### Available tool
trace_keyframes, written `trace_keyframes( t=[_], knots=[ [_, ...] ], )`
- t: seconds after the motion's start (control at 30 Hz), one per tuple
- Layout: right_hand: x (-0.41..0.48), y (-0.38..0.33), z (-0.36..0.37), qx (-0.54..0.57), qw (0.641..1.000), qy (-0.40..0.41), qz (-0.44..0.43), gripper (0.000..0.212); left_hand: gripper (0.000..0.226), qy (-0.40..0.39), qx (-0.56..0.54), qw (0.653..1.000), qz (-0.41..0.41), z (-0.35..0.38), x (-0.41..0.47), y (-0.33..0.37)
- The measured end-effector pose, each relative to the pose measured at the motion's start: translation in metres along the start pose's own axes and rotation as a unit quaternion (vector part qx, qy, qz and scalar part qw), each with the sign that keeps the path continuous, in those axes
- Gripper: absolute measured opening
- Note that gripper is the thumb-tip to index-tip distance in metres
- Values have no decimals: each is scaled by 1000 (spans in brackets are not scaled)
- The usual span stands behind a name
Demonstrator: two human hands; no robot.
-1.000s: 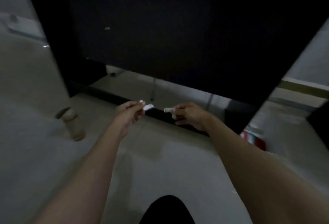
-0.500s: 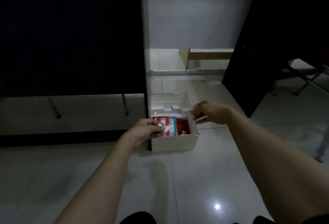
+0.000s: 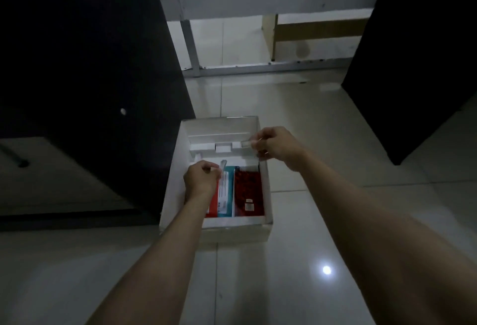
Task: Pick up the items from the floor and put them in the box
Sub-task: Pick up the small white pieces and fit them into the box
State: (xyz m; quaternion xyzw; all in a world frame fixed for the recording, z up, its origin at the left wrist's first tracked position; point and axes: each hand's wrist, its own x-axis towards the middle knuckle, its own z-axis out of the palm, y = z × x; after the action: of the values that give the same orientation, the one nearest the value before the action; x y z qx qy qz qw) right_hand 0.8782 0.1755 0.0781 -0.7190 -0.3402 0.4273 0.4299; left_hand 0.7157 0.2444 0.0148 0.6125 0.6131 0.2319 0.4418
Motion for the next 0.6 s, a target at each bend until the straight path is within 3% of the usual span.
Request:
trace_keyframes(
  t=[0.17, 0.6],
  knots=[
    [62, 14, 21, 44, 999, 23, -3, 17, 13, 42, 80, 990, 107, 20, 50, -6],
    [132, 46, 65, -37, 999, 33, 13, 12, 23, -7, 189, 970, 155, 41, 124, -34]
  ],
)
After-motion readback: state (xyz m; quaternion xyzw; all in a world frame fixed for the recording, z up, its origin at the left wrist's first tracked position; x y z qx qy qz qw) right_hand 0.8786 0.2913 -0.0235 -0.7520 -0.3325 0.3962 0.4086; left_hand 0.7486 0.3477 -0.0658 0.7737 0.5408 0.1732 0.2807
